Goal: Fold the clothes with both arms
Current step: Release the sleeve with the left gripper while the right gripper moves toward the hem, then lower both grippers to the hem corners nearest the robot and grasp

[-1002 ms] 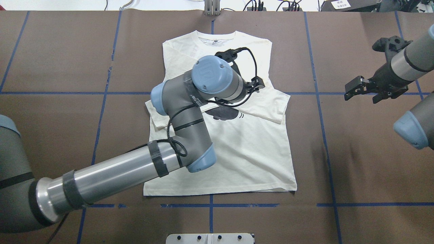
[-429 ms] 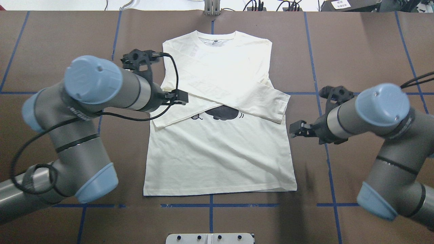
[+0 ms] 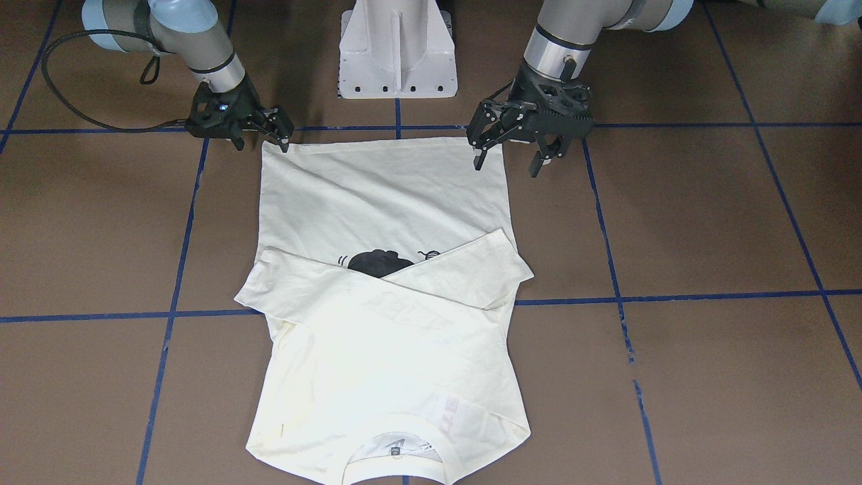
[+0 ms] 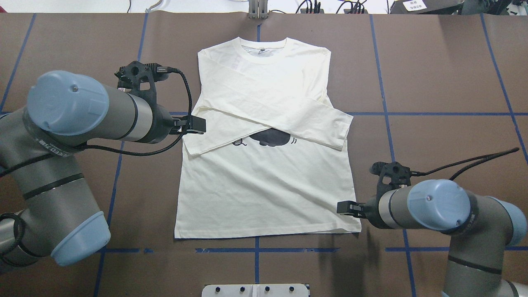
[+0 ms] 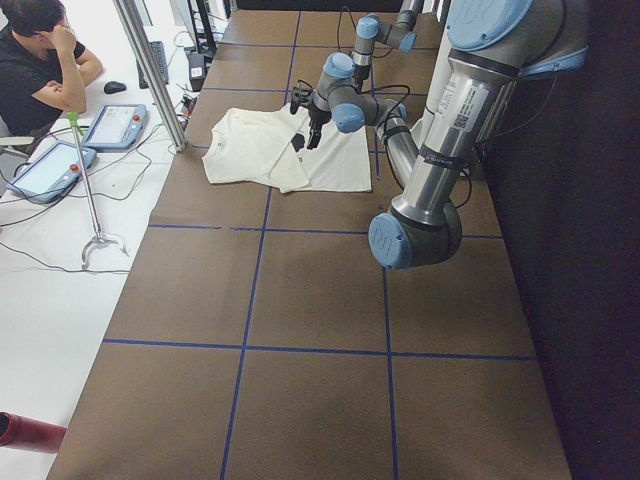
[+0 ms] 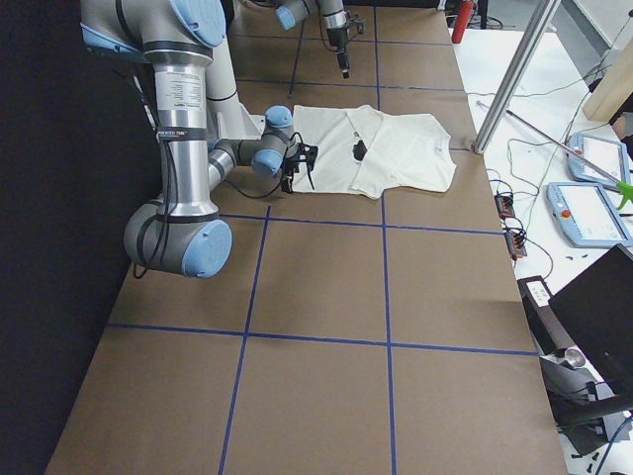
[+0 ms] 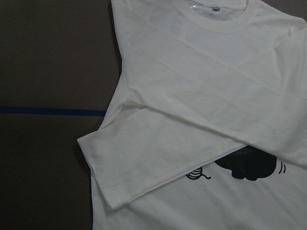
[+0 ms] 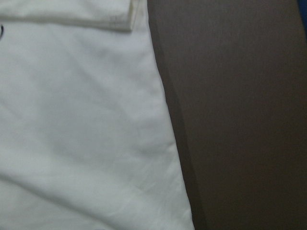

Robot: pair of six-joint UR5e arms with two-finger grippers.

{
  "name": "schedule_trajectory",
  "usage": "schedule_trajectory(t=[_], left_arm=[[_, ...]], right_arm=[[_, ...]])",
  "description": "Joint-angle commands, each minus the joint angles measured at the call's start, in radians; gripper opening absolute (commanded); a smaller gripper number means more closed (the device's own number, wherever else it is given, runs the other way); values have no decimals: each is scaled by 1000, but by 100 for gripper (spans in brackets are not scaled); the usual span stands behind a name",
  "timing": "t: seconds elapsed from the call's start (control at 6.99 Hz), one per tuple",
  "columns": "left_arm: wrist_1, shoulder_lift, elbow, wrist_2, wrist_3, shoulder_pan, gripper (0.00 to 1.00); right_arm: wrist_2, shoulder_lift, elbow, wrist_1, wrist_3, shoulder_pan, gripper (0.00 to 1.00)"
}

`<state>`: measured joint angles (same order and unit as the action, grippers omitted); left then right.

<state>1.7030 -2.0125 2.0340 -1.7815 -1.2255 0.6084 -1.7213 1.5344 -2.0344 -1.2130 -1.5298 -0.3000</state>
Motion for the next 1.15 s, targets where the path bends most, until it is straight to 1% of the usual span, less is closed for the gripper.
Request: schedule_trajectory(t=[0.0,0.14,0.43,1.0], left_arm=[[-3,4,3,1,-3,-6,100],[-3,4,3,2,-6,-7,100],[-2,4,3,4,-8,-7,100],[3,6,-4,2,-9,-10,100]], right_arm=[[20,21,8,-3,-6,44,87],[14,17,6,-3,-6,44,76],[11,-2,8,-3,-6,44,74],[22,-5,25,-3,8,21,70]])
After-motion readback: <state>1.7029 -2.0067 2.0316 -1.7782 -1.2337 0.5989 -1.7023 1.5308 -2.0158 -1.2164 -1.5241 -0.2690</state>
